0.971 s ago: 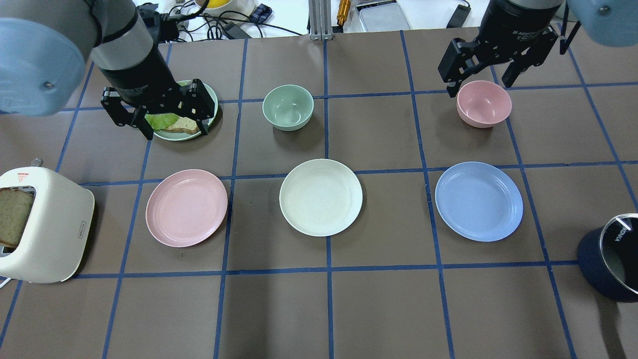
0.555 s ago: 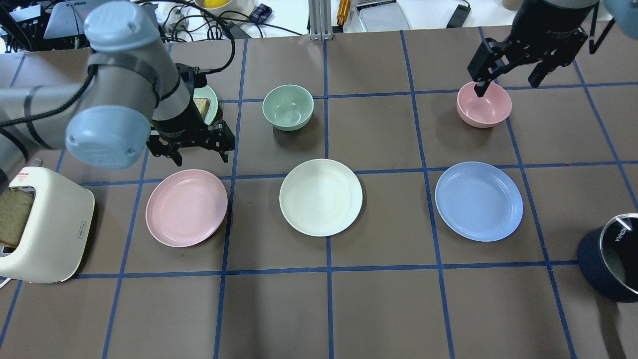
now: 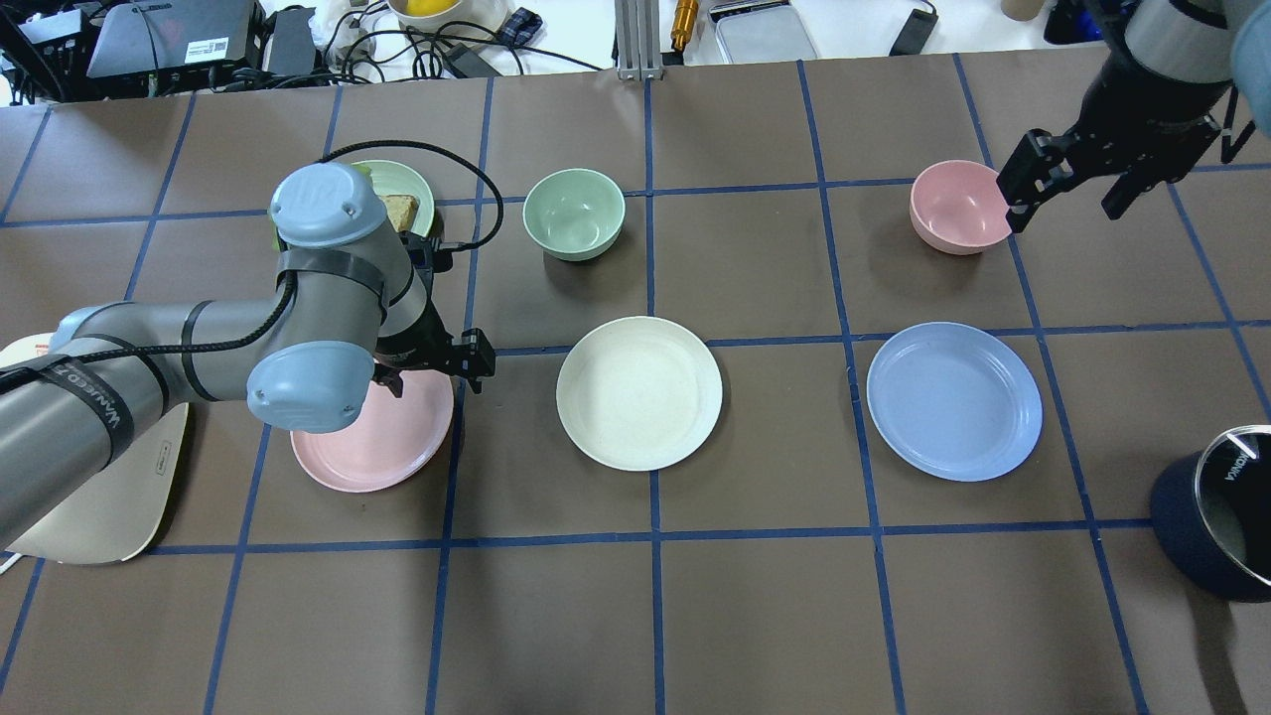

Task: Stack three plates with pink and blue
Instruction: 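Lower the left gripper and grasp the pink plate's rim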

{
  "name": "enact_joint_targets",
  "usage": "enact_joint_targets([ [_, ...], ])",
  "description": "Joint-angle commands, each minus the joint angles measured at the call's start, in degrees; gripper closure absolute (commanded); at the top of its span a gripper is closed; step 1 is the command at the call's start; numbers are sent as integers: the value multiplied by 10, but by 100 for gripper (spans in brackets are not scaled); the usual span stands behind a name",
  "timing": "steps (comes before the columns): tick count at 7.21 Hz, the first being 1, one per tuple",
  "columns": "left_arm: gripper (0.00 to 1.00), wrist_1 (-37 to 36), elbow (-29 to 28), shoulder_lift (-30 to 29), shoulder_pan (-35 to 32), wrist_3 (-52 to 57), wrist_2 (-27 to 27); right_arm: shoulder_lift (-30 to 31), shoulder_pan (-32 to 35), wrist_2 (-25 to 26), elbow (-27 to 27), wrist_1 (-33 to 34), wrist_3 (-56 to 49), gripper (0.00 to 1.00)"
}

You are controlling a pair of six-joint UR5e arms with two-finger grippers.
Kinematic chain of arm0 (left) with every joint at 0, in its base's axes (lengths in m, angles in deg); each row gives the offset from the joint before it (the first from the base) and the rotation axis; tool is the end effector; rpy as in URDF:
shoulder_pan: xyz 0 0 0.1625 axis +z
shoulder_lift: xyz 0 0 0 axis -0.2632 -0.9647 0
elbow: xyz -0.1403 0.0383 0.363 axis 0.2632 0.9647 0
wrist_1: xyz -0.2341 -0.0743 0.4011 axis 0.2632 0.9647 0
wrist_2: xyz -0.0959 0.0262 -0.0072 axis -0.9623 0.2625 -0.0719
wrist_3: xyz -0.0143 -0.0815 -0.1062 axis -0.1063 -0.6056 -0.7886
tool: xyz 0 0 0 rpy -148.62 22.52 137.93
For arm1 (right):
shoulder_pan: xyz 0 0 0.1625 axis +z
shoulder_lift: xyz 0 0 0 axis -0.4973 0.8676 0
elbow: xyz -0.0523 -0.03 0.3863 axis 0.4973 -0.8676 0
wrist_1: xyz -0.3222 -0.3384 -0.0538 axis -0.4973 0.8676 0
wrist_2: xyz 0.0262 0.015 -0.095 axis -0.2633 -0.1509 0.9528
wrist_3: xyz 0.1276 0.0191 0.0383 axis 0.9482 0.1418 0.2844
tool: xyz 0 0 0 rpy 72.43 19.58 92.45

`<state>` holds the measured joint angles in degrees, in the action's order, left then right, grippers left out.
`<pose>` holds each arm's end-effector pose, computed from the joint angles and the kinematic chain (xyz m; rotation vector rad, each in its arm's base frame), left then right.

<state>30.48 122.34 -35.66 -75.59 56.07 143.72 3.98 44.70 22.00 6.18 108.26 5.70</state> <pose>-0.1376 -0.5222 0.1059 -0.0330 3.1115 0.1174 -0.0285 -0.5884 0.3439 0.1536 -3.1195 -0.0553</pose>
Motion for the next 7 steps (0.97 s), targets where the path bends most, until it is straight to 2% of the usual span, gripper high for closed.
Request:
enact_joint_targets([
  [1,36,-26,7,-26,-5,2,0,1,-36,2,68,90,-27,5],
  [2,36,-28,6,-31,-5,6,0,0,-37,2,88,107,-33,5],
  [5,100,-32,6,-35,-6,20,1,0,-56,2,165,196,-63,6],
  [6,100,-32,6,-35,-7,20,1,-1,-73,2,188,235,-80,6],
  [7,100,-32,4,-33,-9,24,1,-1,-75,0,206,246,-78,6],
])
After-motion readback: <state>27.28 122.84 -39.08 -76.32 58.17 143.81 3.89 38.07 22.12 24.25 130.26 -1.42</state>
